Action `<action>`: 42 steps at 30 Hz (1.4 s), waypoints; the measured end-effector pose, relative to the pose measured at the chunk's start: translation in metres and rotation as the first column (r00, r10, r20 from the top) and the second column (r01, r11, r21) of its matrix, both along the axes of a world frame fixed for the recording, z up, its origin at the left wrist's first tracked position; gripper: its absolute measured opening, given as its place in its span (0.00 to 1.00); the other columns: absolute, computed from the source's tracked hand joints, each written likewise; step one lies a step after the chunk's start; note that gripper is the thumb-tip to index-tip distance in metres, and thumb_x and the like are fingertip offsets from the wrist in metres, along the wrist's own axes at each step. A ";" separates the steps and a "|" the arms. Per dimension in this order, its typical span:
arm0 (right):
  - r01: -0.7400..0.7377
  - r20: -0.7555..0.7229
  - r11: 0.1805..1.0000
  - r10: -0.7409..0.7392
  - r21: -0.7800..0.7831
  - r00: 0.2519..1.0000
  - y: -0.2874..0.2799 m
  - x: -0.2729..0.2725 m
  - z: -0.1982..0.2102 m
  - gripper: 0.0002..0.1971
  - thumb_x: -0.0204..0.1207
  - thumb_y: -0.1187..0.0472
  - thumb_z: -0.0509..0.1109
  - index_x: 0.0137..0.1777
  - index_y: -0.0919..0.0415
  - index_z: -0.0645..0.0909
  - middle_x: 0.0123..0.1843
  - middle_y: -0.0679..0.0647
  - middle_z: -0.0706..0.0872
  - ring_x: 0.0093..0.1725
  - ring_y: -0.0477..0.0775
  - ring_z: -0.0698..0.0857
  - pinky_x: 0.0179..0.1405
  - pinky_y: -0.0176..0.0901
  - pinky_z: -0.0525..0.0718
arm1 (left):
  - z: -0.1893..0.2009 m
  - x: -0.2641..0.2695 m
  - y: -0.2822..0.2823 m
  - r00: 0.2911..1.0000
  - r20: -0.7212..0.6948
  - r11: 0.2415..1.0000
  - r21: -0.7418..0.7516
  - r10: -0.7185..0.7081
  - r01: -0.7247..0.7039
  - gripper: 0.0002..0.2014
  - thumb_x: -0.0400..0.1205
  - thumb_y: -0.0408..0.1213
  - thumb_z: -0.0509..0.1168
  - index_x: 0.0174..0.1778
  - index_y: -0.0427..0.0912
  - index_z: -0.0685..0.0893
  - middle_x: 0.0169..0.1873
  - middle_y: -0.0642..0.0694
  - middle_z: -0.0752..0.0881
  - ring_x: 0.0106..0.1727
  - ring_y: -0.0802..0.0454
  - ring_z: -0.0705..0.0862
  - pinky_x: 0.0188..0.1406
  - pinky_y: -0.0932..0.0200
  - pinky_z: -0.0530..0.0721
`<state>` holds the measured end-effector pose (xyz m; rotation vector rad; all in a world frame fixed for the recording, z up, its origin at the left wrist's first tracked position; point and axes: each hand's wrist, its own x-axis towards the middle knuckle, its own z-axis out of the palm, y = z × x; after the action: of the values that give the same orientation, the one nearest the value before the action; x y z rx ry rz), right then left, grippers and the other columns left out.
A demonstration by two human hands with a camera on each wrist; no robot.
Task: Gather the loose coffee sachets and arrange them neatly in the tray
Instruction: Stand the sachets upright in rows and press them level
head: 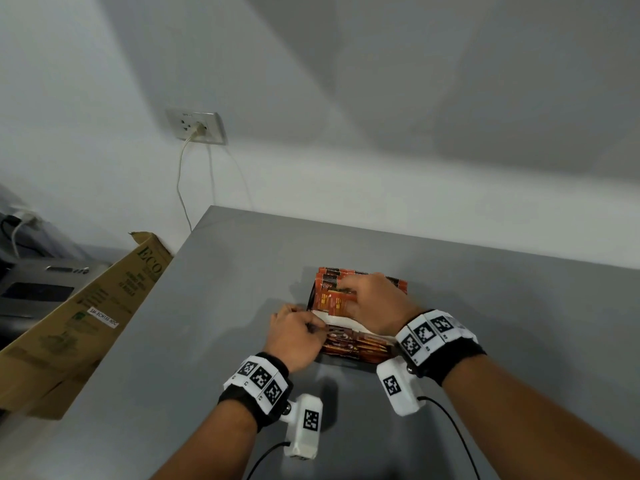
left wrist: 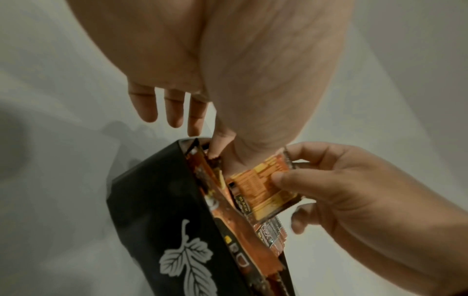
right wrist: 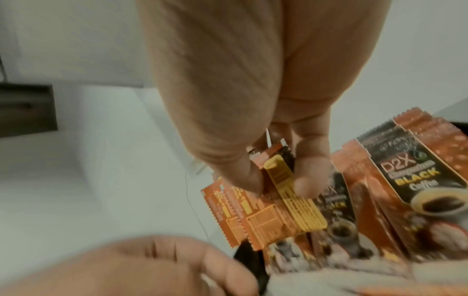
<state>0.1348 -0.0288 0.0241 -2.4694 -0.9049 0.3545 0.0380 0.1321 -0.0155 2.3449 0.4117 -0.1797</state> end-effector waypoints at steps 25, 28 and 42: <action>-0.099 -0.007 0.976 0.102 0.192 0.995 -0.029 -0.042 0.045 0.47 0.61 0.58 0.85 0.82 0.50 0.70 0.75 0.43 0.78 0.73 0.43 0.72 0.76 0.40 0.70 | 0.057 0.011 -0.049 0.983 -0.073 0.145 -0.985 0.169 -0.098 0.21 0.74 0.19 0.64 0.64 0.32 0.79 0.43 0.35 0.87 0.42 0.41 0.90 0.39 0.50 0.89; -0.074 -0.053 0.971 0.088 0.226 0.995 -0.032 -0.043 0.046 0.43 0.64 0.59 0.84 0.80 0.48 0.73 0.71 0.39 0.80 0.70 0.42 0.75 0.75 0.39 0.71 | 0.056 0.011 -0.049 0.978 -0.134 0.066 -0.987 0.162 -0.146 0.17 0.75 0.25 0.62 0.60 0.33 0.82 0.48 0.33 0.87 0.48 0.40 0.88 0.50 0.46 0.86; 0.406 -0.449 0.780 -0.182 0.477 0.875 -0.043 -0.042 0.032 0.16 0.73 0.70 0.80 0.54 0.52 0.83 0.46 0.54 0.89 0.39 0.44 0.90 0.37 0.39 0.87 | 0.048 0.012 -0.048 0.966 -0.091 0.164 -0.977 0.243 -0.134 0.18 0.83 0.33 0.67 0.71 0.41 0.80 0.54 0.37 0.91 0.48 0.40 0.91 0.41 0.44 0.92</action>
<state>0.0932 -0.0714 0.0556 -1.8566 -0.3592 0.3729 0.0497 0.0842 0.0323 0.9291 0.3647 -0.1469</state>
